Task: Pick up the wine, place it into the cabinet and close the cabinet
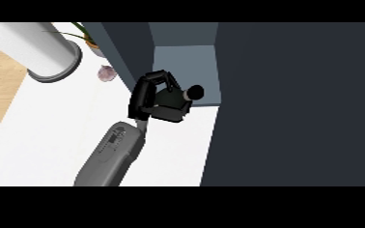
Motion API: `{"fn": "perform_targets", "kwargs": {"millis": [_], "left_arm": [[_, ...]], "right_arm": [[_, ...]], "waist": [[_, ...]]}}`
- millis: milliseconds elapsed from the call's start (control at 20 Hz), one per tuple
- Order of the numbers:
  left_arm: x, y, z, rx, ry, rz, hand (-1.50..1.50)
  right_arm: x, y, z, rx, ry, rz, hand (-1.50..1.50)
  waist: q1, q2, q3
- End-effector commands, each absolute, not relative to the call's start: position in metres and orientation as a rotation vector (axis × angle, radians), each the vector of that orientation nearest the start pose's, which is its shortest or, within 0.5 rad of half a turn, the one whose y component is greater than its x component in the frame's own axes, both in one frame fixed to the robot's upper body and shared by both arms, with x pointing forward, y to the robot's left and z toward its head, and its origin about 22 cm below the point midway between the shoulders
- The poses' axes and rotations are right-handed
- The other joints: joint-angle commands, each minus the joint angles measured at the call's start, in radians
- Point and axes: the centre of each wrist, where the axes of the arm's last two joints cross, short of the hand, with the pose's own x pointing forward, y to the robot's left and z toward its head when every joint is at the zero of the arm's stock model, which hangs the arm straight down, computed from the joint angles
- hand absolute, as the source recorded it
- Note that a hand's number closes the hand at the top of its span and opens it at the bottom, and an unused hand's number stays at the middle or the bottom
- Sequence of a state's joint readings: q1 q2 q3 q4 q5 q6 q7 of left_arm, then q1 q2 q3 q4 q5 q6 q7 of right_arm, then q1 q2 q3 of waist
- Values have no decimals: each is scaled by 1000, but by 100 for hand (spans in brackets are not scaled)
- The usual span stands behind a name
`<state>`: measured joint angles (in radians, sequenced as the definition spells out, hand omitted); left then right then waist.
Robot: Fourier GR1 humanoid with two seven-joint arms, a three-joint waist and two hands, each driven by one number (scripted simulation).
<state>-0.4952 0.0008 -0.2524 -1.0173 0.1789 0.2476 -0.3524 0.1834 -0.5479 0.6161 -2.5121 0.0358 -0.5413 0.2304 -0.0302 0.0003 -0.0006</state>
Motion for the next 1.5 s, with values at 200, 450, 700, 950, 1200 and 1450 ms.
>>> {"fn": "perform_targets", "kwargs": {"millis": [200,450,700,950,1200,1450], "left_arm": [[364,104,5,-163,-1774,-84,150],[383,94,15,-152,-1757,-89,150],[389,90,7,-28,-1731,-132,150],[408,87,21,52,-1682,-152,150],[404,100,2,70,-1654,-41,150],[418,99,16,68,-1626,-25,150]], "right_arm": [[72,-192,194,242,-1956,125,-150],[77,-198,195,247,-1943,159,-150],[79,-199,197,276,-1956,167,-150],[78,-192,188,300,-1947,161,-150],[73,-196,189,322,-1938,180,-150],[74,-195,184,300,-1939,162,-150]], "waist": [[-14,1,0],[-16,5,0],[-40,11,1],[-55,15,0],[-79,19,0],[-72,23,-1]]}}
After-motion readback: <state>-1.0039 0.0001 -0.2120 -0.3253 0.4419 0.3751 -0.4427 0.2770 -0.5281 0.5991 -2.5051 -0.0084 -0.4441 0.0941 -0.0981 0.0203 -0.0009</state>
